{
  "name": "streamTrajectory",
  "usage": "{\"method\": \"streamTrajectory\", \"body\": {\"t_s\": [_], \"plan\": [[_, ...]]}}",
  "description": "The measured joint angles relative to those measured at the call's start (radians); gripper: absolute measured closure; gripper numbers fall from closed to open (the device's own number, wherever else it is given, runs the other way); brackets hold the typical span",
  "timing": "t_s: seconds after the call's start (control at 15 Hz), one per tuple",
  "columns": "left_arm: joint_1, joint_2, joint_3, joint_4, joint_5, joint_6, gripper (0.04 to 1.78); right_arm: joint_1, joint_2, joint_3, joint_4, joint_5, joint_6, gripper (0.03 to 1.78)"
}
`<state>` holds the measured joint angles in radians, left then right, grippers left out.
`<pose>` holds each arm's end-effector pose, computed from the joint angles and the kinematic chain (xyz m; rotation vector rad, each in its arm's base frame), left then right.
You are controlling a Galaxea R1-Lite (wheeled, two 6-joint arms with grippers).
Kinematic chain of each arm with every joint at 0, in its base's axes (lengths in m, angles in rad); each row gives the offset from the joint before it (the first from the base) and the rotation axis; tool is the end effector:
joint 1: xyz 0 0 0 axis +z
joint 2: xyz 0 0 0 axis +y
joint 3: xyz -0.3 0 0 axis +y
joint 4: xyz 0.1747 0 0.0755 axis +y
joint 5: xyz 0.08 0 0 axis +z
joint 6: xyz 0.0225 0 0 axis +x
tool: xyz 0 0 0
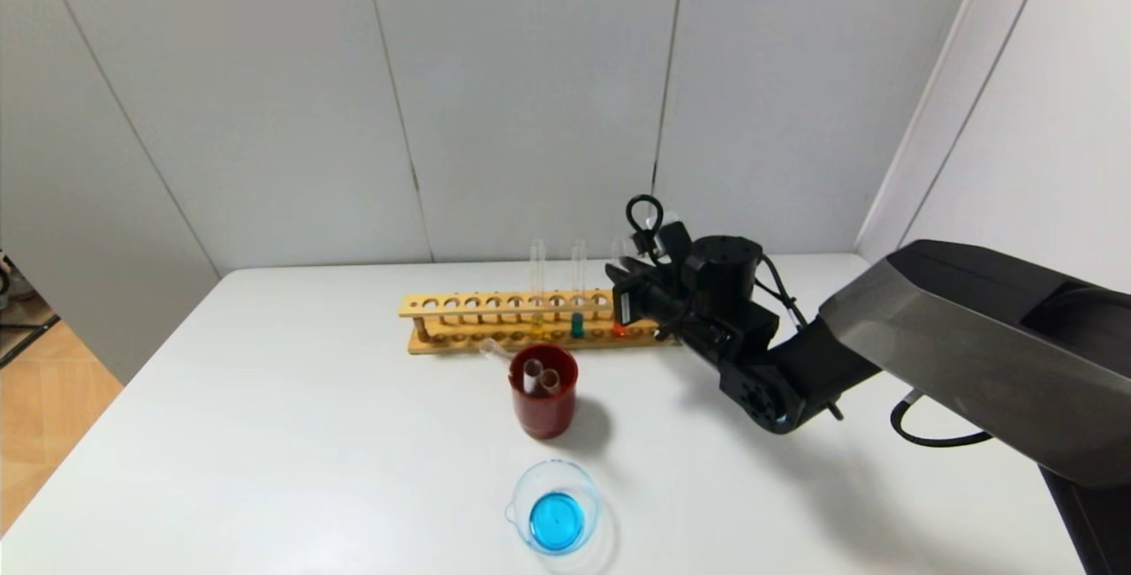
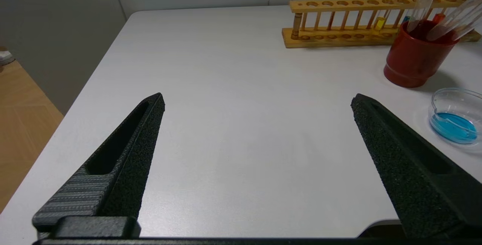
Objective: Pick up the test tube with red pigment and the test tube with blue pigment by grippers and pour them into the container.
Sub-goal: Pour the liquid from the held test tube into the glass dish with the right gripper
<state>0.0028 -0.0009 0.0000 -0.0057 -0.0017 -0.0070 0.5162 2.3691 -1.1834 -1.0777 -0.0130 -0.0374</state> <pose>-0.0229 -0.0001 0.0761 -0.0070 -0.0066 0.0011 0.3936 0.2230 0.0648 -0.0651 0.0959 0.5047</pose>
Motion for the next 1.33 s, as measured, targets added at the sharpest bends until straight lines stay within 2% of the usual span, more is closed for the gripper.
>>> {"method": "streamTrajectory", "body": {"t_s": [0.6,1.0,1.33], "plan": [[0.001,0.0,0.0,0.0,0.0,0.0,0.07,0.002,-0.052,-0.029,0.0,0.004,0.002,1.49],[0.0,0.0,0.0,0.0,0.0,0.0,0.07,-0.003,-0.206,-0.071,0.041,0.005,0.002,1.49],[0.0,0.0,0.0,0.0,0.0,0.0,0.07,-0.006,-0.411,-0.042,0.137,0.004,-0.006,1.49]]}}
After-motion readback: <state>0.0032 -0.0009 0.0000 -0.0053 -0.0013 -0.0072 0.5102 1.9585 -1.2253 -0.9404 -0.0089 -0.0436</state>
